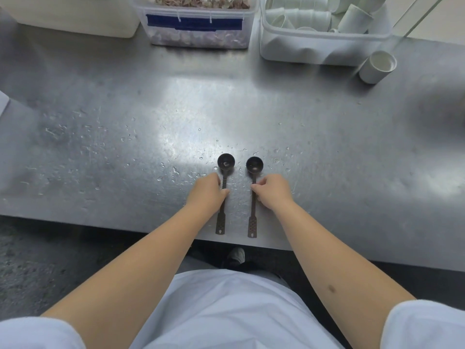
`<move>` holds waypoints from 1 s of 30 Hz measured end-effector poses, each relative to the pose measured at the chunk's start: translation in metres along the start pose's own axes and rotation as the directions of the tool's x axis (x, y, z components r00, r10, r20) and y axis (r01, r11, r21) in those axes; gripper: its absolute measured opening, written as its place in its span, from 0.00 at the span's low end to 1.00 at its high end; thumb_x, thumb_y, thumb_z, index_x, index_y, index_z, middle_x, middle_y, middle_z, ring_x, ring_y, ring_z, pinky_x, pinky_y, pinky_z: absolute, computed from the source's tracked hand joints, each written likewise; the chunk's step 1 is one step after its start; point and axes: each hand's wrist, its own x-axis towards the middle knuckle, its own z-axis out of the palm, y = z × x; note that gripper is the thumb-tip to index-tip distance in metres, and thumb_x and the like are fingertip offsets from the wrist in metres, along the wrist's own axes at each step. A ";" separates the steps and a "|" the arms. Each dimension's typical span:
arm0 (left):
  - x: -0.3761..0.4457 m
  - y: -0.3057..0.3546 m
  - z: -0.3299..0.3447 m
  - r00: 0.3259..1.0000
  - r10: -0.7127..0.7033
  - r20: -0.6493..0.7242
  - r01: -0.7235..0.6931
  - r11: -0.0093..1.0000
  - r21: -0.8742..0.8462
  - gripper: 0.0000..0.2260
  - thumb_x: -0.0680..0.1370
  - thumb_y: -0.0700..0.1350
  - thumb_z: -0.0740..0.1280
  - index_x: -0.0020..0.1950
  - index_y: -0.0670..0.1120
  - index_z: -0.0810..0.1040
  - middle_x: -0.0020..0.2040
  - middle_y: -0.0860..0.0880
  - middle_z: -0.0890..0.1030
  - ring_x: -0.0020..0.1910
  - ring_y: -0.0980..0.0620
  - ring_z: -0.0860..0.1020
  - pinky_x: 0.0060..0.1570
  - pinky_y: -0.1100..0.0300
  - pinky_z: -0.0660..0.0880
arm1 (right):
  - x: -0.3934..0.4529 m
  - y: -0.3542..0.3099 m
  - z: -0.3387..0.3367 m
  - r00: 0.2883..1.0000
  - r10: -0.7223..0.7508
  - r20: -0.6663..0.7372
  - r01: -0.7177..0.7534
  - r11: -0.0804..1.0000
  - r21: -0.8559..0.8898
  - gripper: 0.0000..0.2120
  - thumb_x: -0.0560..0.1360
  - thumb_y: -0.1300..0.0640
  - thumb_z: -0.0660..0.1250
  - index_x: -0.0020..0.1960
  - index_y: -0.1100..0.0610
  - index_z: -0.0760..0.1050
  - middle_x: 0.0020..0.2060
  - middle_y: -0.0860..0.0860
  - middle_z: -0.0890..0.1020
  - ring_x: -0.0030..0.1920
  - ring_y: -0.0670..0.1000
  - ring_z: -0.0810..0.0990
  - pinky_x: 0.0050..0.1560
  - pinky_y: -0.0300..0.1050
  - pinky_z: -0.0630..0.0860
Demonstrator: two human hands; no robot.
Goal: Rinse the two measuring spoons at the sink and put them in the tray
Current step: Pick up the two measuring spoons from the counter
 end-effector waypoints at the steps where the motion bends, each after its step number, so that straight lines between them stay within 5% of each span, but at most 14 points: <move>1: 0.001 0.001 0.000 1.000 -0.003 -0.003 0.003 1.000 0.001 0.09 0.75 0.49 0.69 0.49 0.45 0.75 0.44 0.45 0.78 0.42 0.46 0.78 0.38 0.54 0.74 | 0.003 -0.001 0.000 1.000 0.014 0.014 -0.014 1.000 0.013 0.14 0.73 0.54 0.68 0.32 0.60 0.76 0.29 0.57 0.81 0.35 0.54 0.78 0.34 0.43 0.72; 7: 0.012 0.000 -0.006 0.997 -0.054 0.050 0.055 0.998 -0.029 0.12 0.74 0.46 0.71 0.33 0.47 0.73 0.34 0.48 0.80 0.37 0.48 0.78 0.31 0.60 0.69 | 0.008 0.001 -0.005 0.990 0.063 0.123 -0.083 0.982 0.172 0.11 0.74 0.58 0.72 0.34 0.56 0.76 0.36 0.55 0.84 0.35 0.52 0.84 0.39 0.44 0.78; 11: 0.018 -0.008 -0.014 0.989 -0.082 0.126 0.104 0.979 -0.178 0.09 0.75 0.44 0.71 0.37 0.43 0.78 0.35 0.45 0.82 0.34 0.50 0.80 0.39 0.57 0.79 | 0.002 0.005 -0.015 0.965 0.110 0.239 -0.203 0.889 0.411 0.05 0.74 0.62 0.72 0.41 0.57 0.78 0.34 0.54 0.82 0.26 0.45 0.81 0.26 0.35 0.74; 14: 0.013 -0.016 -0.020 0.972 -0.114 0.206 0.188 0.904 -0.384 0.06 0.76 0.42 0.71 0.41 0.42 0.79 0.36 0.47 0.81 0.33 0.53 0.80 0.36 0.60 0.76 | -0.007 0.002 -0.022 0.952 0.089 0.293 -0.222 0.861 0.458 0.03 0.75 0.62 0.70 0.43 0.58 0.78 0.34 0.53 0.82 0.27 0.44 0.81 0.27 0.33 0.74; 19: -0.015 -0.031 -0.041 0.963 -0.131 0.237 0.240 0.820 -0.519 0.07 0.77 0.44 0.69 0.48 0.39 0.80 0.39 0.48 0.80 0.34 0.55 0.79 0.33 0.64 0.75 | -0.023 -0.016 -0.024 0.940 -0.002 0.340 -0.176 0.853 0.492 0.03 0.76 0.61 0.70 0.44 0.59 0.81 0.36 0.52 0.85 0.34 0.47 0.82 0.32 0.35 0.75; 24: -0.064 -0.056 -0.075 0.975 -0.125 0.186 0.215 0.755 -0.619 0.07 0.77 0.45 0.69 0.47 0.42 0.82 0.34 0.51 0.81 0.24 0.61 0.74 0.28 0.66 0.72 | -0.045 -0.052 -0.006 0.917 -0.139 0.374 -0.051 0.889 0.455 0.05 0.75 0.59 0.70 0.41 0.55 0.83 0.35 0.52 0.84 0.31 0.47 0.79 0.29 0.38 0.70; 30: -0.136 -0.111 -0.121 0.971 -0.223 0.089 0.218 0.667 -0.712 0.04 0.76 0.47 0.70 0.43 0.52 0.84 0.37 0.53 0.85 0.35 0.57 0.83 0.31 0.64 0.73 | -0.090 -0.120 0.034 0.839 -0.286 0.463 0.109 0.921 0.373 0.11 0.74 0.59 0.70 0.34 0.51 0.82 0.36 0.55 0.85 0.37 0.52 0.81 0.29 0.39 0.67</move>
